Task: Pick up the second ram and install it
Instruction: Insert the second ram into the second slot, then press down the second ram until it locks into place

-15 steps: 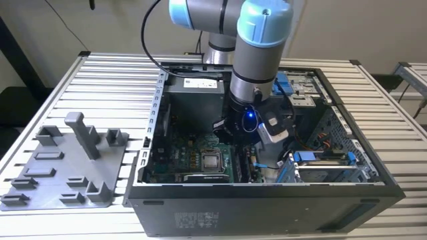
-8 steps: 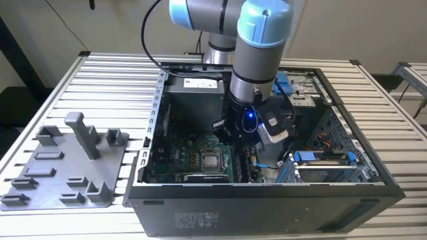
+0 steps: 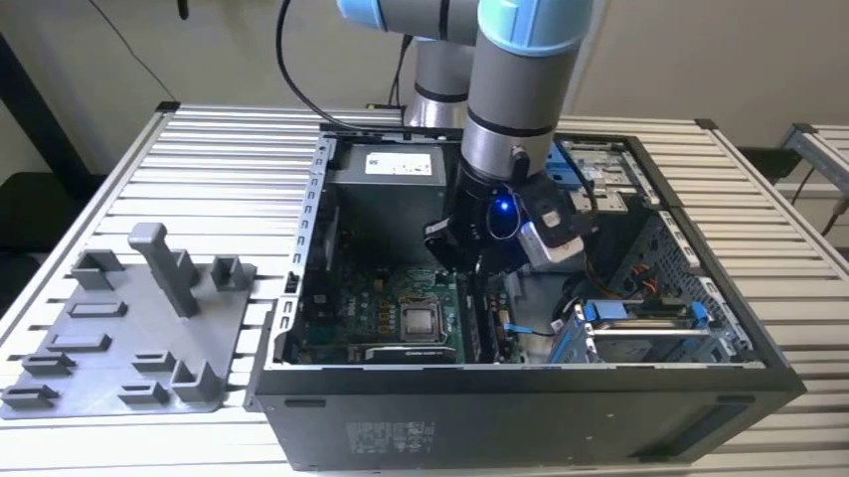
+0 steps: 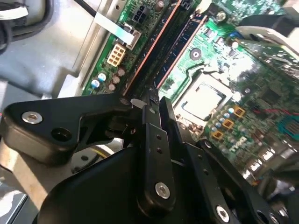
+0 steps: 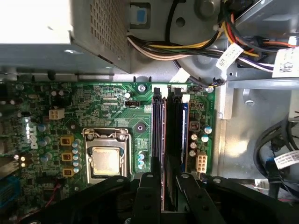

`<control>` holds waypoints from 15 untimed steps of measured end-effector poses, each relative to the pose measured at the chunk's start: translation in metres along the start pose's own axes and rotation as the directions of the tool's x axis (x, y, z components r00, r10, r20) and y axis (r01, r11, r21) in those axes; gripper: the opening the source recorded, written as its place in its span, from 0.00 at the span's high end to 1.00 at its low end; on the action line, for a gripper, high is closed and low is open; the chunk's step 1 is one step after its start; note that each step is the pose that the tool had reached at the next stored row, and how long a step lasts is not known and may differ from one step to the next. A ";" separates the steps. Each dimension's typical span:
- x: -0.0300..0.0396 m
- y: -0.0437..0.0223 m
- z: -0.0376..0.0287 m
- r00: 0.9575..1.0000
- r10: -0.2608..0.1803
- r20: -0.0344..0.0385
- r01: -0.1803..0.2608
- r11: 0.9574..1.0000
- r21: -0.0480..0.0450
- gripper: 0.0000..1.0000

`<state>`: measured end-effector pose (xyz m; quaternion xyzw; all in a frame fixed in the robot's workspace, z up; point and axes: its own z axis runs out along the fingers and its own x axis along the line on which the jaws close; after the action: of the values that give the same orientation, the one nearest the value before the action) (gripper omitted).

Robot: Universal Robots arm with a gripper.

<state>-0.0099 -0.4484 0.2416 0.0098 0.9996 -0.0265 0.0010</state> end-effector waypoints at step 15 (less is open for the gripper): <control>0.0000 -0.0001 -0.0018 1.000 0.000 0.000 0.000 1.000 0.000 0.89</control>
<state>-0.0099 -0.4483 0.2434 0.0098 0.9996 -0.0264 0.0010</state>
